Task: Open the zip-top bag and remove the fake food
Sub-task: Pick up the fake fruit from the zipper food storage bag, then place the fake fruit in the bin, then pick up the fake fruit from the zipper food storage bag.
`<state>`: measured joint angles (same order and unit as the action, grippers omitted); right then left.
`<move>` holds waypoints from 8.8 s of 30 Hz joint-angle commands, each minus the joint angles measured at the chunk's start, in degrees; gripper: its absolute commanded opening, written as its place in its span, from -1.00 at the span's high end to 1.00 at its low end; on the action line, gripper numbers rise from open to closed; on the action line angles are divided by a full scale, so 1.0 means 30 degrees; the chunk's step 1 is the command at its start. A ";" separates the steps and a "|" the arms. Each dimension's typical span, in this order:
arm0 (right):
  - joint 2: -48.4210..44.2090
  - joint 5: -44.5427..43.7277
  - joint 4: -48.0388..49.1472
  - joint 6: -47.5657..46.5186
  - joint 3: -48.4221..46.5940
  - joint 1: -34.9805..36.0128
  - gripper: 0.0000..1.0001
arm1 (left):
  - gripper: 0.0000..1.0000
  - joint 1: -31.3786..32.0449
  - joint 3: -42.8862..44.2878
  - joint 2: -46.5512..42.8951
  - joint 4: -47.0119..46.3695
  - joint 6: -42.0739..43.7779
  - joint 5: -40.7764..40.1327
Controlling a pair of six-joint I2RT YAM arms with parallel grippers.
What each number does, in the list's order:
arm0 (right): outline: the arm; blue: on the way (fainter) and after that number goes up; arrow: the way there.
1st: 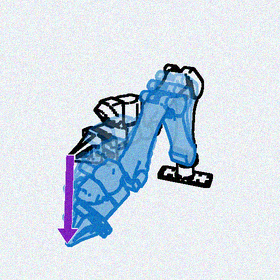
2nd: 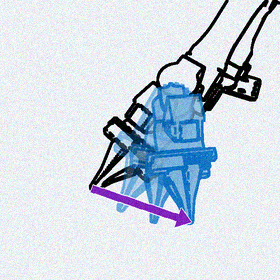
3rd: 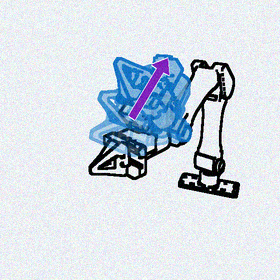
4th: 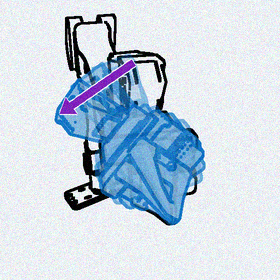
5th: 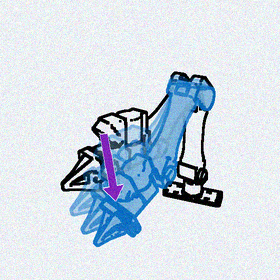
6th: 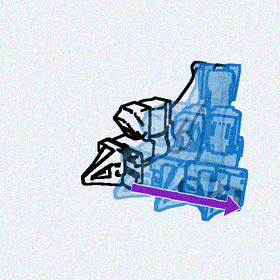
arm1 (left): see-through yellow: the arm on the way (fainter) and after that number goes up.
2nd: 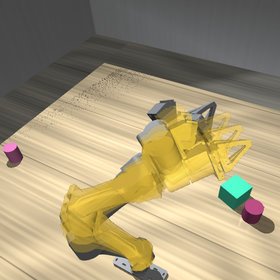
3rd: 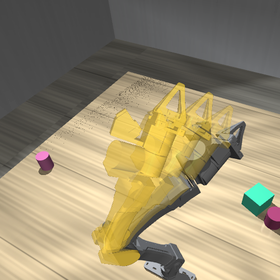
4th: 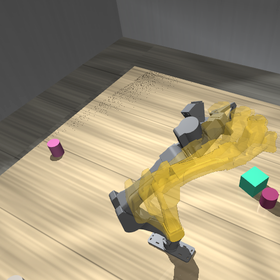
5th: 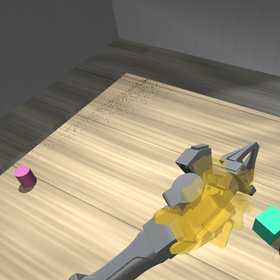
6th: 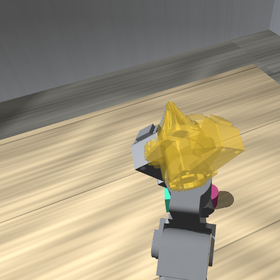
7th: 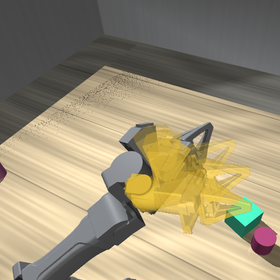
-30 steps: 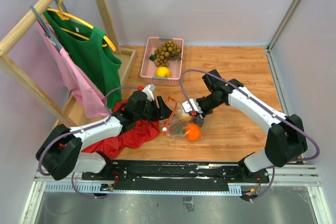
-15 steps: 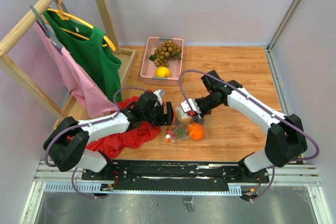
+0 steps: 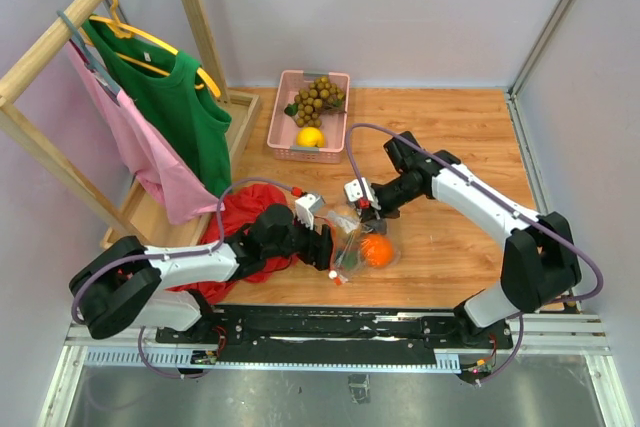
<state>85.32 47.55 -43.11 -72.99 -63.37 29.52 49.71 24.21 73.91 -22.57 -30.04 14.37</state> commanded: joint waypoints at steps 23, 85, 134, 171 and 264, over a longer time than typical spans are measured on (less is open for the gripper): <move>-0.0687 0.5640 -0.8669 -0.7737 -0.0451 -0.4754 -0.20 | -0.61 0.2822 0.0977 0.4279 -0.7023 1.0119 -0.2462; 0.1443 -0.2497 0.1964 0.1786 0.2471 -0.2720 0.96 | 1.00 0.2771 -0.2057 -0.4093 -0.6366 0.2458 -0.3829; -0.1227 0.1603 0.0378 0.2411 0.1996 -0.4865 0.21 | 0.99 -0.4462 0.5648 -0.3761 0.0303 -0.6087 -0.5275; -0.1516 0.1787 0.0301 0.3868 0.1405 -0.6729 0.17 | 0.99 -0.5798 1.3412 0.4007 0.4481 -0.4222 -0.8320; 0.0560 0.4447 -0.2474 0.2587 -0.1713 -0.7128 0.06 | -0.88 -0.5612 0.6063 -0.5506 0.3790 -0.2235 -0.0179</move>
<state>85.58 60.03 -48.14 -64.55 -66.52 8.01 29.56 38.85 60.05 -18.26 -45.80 15.70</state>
